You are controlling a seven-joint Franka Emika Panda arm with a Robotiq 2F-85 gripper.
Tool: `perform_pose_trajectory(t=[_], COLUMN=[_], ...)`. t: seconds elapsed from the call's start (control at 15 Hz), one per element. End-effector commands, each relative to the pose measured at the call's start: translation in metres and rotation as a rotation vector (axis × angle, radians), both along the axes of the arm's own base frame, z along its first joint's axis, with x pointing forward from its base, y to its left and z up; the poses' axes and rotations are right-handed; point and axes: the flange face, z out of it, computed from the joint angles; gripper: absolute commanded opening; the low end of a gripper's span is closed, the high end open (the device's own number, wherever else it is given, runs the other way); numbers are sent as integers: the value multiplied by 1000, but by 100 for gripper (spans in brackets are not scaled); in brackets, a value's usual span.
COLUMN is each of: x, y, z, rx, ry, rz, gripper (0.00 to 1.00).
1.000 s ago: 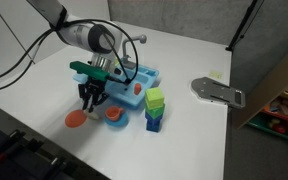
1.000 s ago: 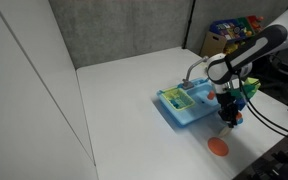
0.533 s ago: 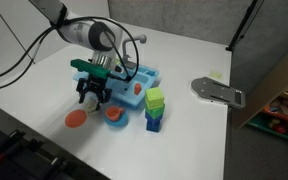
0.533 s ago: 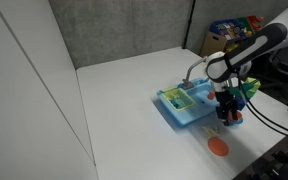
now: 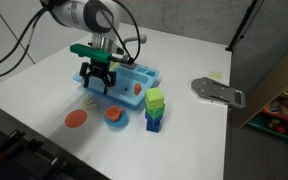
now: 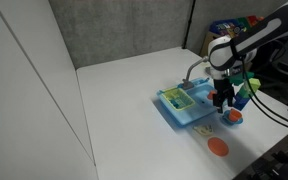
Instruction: Pick up the detergent from the sink and put it on the table
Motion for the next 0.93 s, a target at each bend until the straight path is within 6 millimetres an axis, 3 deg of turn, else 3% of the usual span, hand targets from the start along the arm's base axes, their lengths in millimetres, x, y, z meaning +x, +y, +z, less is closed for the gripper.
perform_pose_trajectory(t=[0.0,0.4,0.87], x=[4,12,3], y=[6,12,8], z=[41,111,213], rx=[-34,-73,-172], ry=[-105,-260,-423], rz=[15,16,-66], gripper=[100,100,100])
